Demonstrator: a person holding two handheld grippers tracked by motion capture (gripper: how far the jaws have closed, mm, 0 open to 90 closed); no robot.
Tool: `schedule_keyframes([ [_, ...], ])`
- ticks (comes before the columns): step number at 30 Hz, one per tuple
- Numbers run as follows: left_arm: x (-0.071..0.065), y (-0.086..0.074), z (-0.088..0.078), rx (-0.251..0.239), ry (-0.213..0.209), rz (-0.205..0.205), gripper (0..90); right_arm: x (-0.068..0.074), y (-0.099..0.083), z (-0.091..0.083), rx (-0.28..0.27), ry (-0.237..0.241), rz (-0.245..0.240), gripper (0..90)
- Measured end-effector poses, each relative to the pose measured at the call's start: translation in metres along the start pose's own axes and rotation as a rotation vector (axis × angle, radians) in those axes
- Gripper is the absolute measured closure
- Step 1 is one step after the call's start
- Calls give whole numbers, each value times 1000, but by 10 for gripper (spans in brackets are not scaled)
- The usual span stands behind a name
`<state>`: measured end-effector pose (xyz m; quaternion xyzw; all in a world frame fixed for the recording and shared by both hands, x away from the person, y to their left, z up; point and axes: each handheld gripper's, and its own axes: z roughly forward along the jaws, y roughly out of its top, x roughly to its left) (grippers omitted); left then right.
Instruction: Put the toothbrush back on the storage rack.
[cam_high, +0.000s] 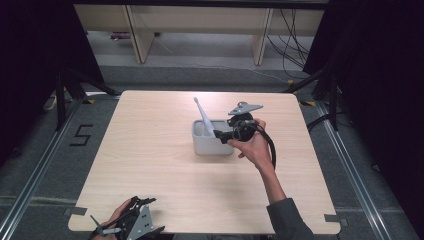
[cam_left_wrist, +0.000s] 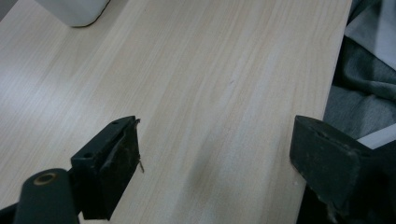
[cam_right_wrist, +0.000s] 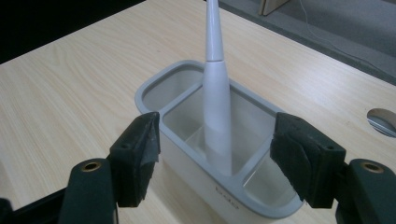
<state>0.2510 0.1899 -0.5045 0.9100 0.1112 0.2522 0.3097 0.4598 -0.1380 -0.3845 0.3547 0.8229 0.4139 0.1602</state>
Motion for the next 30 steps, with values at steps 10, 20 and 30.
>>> schedule_keyframes([
  [10, -2, 0, 1, -17, -1, -10, 156, -2, -7, -14, -15, -7, -25, 331],
  [20, -1, 0, 1, -8, -4, 2, 156, 2, -15, -22, -33, -5, -22, 313],
  [30, -2, 0, 1, -2, 6, 10, 155, 8, -28, -26, -62, 1, -21, 277],
])
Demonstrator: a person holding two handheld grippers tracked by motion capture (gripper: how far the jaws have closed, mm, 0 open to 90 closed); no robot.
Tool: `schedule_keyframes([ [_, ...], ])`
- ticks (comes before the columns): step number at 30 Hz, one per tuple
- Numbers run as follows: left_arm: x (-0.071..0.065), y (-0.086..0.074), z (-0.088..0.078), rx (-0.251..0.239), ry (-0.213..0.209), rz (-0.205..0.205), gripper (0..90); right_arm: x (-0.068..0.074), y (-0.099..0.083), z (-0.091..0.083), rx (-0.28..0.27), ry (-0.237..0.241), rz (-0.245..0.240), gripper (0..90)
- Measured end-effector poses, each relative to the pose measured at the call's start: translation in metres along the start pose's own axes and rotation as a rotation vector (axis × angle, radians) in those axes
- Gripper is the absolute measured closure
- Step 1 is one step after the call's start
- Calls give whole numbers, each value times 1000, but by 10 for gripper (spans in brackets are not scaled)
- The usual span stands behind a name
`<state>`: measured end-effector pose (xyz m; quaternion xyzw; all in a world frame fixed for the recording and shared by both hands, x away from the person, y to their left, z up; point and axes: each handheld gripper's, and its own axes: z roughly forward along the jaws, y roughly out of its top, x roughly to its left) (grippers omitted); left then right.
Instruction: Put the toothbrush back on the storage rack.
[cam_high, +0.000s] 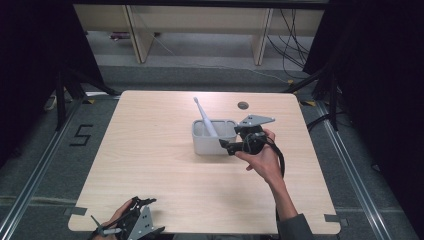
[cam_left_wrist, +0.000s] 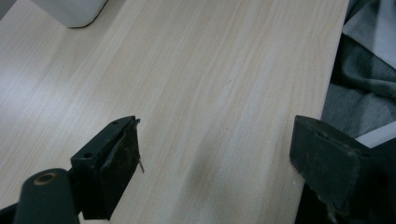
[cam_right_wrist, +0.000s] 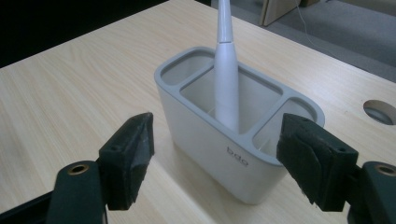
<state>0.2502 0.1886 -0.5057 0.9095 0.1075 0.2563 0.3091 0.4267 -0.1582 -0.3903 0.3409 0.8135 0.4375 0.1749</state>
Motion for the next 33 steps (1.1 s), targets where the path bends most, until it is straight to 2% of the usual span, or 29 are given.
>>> schedule_keyframes([
  [2, 0, 0, -1, 11, -16, 0, 155, 1, -3, 0, 0, 11, 6, 271],
  [7, 0, 1, -1, 2, -11, 1, 156, 3, -10, -4, 11, 3, -2, 258],
  [8, 0, 1, -1, 3, -9, 2, 156, 5, -12, -4, 14, 0, 25, 256],
  [9, -1, 0, -1, -13, -12, -14, 155, 3, -15, -5, 17, 1, 8, 255],
  [10, -1, 1, -2, -4, -14, -14, 155, 3, -15, -5, 17, 1, 8, 255],
  [12, 0, 1, -2, -16, -8, -6, 155, 2, -18, -5, 10, -6, -3, 252],
  [13, 0, 1, -2, -16, -8, -5, 155, 2, -21, -4, 5, -3, 1, 250],
  [14, 0, 1, -2, -18, -8, -6, 156, 3, -22, -6, 22, -7, 17, 248],
  [15, 0, 1, -3, -6, -7, 2, 155, 4, -26, -8, 26, -10, 18, 247],
  [18, 0, 1, -2, -15, -9, -6, 155, 5, -28, -9, 26, -5, 17, 245],
  [19, 0, 1, -2, -16, -9, -8, 155, 7, -31, -9, 23, -5, 36, 242],
  [22, 0, 1, -2, -17, -5, -2, 155, 5, -34, -10, 27, -6, 17, 234],
  [23, 1, 1, -2, -7, 2, -1, 155, 6, -35, -10, 28, -6, 32, 233],
  [25, 1, 1, -3, -11, 0, -3, 155, 6, -36, -11, 33, -9, 28, 232],
  [26, 1, 1, -2, -13, -1, -6, 155, 8, -37, -10, 30, -5, 51, 230],
  [28, 1, 1, -3, -11, -1, -3, 155, 9, -38, -11, 28, -3, 26, 223],
  [31, 1, 1, -3, -9, 1, -2, 155, 12, -39, -14, 38, -8, 37, 221],
  [32, 1, 1, -2, -11, 5, -2, 155, 13, -41, -15, 31, 0, 16, 221],
  [33, 0, 1, -2, -12, 10, -2, 155, 16, -42, -15, 32, 6, 49, 221],
])
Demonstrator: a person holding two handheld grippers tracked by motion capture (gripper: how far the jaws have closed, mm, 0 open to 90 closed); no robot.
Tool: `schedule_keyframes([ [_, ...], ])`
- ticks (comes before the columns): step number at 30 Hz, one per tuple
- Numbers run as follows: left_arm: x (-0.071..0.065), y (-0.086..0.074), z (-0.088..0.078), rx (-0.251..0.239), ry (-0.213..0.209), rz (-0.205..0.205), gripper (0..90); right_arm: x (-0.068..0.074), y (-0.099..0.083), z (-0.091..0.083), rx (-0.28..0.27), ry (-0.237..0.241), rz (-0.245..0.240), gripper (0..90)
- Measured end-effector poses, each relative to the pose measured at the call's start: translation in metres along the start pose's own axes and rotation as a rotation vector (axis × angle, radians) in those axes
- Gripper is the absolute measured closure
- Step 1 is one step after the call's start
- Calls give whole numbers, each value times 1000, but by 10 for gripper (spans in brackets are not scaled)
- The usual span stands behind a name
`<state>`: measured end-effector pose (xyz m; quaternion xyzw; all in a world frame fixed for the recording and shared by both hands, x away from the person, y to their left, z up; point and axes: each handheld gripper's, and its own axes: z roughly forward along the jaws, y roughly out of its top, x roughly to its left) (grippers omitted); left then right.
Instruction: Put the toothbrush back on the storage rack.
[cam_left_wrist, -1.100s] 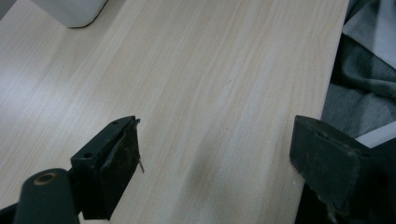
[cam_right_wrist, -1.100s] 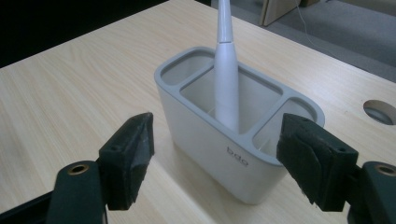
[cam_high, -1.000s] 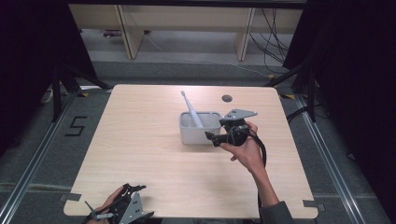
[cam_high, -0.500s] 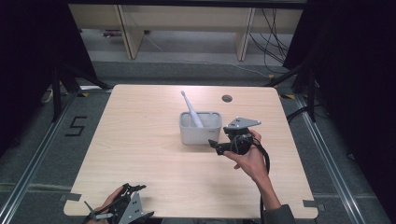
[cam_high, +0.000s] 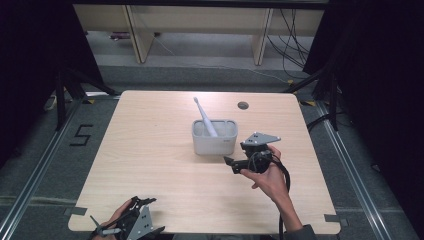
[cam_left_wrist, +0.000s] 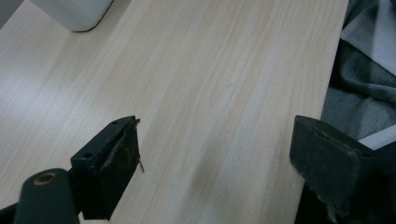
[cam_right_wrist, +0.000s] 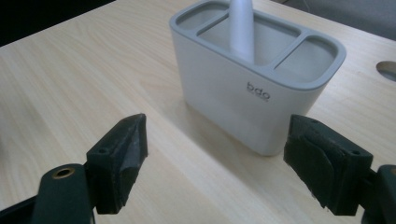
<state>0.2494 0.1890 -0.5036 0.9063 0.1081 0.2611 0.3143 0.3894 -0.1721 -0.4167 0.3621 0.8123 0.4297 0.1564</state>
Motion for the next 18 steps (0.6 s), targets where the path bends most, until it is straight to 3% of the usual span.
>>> schedule_keyframes([
  [5, 0, 0, 0, 2, -9, 0, 155, 4, -8, -2, 10, 14, -22, 219],
  [10, 1, 0, 0, 3, -10, 0, 155, 8, -16, -5, 23, 17, 11, 216],
  [13, 0, 0, 0, -3, 0, -4, 155, 6, -22, -5, 7, 18, -8, 217],
  [14, 1, 0, -1, -2, -13, -5, 155, 8, -25, -7, 20, 14, 8, 217],
  [18, 0, 0, -1, -8, -10, -9, 156, 7, -33, -9, 32, 16, -9, 217],
])
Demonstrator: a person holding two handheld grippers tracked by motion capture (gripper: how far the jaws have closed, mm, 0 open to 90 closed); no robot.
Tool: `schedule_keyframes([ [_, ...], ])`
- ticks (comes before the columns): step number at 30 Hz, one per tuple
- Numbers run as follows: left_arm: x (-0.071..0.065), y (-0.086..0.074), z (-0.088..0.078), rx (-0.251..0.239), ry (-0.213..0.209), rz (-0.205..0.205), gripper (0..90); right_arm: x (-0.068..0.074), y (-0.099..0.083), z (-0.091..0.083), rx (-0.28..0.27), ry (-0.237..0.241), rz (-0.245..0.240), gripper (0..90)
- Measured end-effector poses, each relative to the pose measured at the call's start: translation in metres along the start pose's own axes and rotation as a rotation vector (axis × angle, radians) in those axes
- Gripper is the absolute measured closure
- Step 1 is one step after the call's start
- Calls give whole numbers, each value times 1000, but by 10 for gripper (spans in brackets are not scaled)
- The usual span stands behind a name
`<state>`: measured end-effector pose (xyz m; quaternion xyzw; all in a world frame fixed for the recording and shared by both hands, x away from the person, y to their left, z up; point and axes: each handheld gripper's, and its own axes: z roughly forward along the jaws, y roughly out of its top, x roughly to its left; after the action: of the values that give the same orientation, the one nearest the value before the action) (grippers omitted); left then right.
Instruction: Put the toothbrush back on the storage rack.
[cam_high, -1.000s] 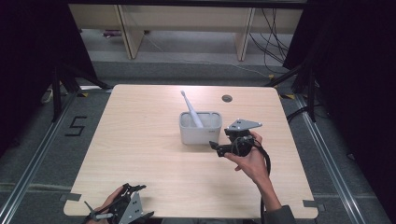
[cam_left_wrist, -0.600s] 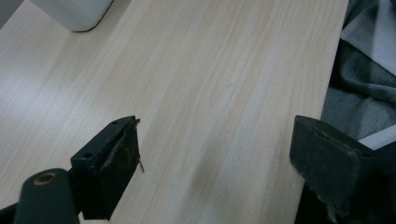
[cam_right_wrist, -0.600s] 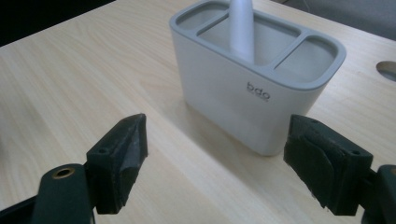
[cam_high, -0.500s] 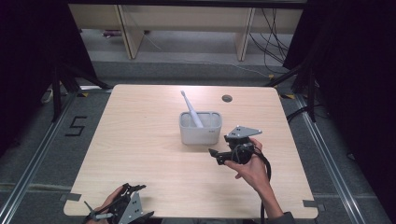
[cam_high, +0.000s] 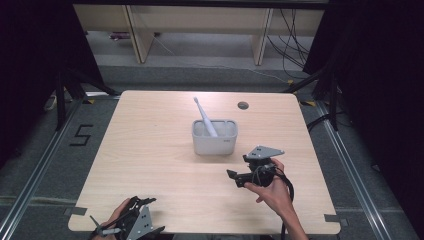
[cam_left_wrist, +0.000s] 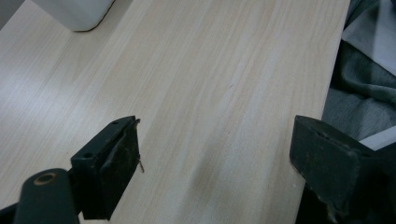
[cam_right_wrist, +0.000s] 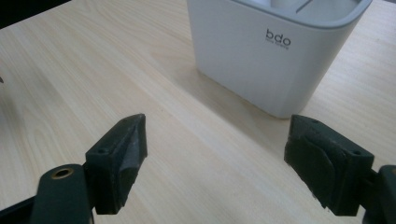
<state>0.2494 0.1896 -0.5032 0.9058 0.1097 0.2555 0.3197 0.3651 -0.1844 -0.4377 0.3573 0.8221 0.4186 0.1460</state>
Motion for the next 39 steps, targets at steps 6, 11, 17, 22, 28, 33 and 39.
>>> schedule_keyframes([
  [6, 0, 0, -1, 6, -3, 3, 155, 2, -12, -2, 26, -2, 18, 216],
  [11, 0, 0, 0, 2, 2, 2, 156, 3, -19, -2, 22, -1, 11, 216],
  [17, 0, 0, 0, 3, 1, 2, 156, 2, -26, -5, 30, -5, 5, 216],
  [22, 0, 0, 0, 1, 0, 0, 156, 3, -32, -6, 36, 1, 15, 214],
  [28, 0, 0, 0, 6, -3, 3, 155, 4, -38, -9, 47, 3, 20, 212],
  [33, 0, 0, 0, 4, -2, 3, 156, 2, -43, -11, 48, 2, 7, 210],
  [39, -1, 0, 0, 9, -7, 9, 156, 1, -49, -16, 52, 1, 36, 208],
])
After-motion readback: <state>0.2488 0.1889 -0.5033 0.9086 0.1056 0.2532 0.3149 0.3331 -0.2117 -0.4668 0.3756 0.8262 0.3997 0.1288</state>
